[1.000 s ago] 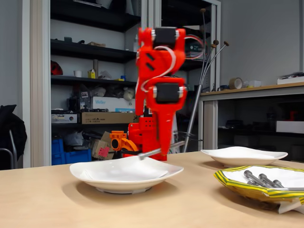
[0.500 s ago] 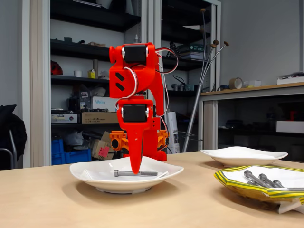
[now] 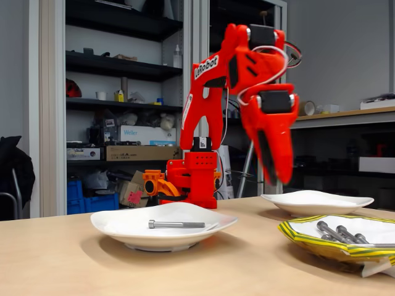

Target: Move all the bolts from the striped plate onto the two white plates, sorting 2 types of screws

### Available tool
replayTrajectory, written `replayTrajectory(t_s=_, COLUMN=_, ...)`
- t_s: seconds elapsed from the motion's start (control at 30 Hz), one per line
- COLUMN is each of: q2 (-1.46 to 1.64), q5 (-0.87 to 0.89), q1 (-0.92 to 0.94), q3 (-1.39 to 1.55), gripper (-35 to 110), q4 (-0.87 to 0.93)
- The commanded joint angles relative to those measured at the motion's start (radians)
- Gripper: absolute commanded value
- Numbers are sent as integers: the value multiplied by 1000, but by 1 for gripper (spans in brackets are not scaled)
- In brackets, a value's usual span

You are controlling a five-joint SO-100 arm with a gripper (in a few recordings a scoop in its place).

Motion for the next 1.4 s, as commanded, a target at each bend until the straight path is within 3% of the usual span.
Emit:
replayTrajectory(t_s=0.0, q2=-12, q5=138, q1=-46, q3=-40, gripper=16, q4=-32)
replayTrajectory(t_s=0.4, q2=-104, q5=902, q1=-86, q3=-81, gripper=14, q4=-35)
replayTrajectory(t_s=0.7, q2=-120, q5=1239, q1=-133, q3=-77, gripper=15, q4=-178)
replayTrajectory(t_s=0.87, q2=-150, q5=1335, q1=-161, q3=-77, gripper=16, q4=-232)
replayTrajectory(t_s=1.37, q2=-54, q5=1312, q1=-164, q3=173, gripper=14, q4=-304)
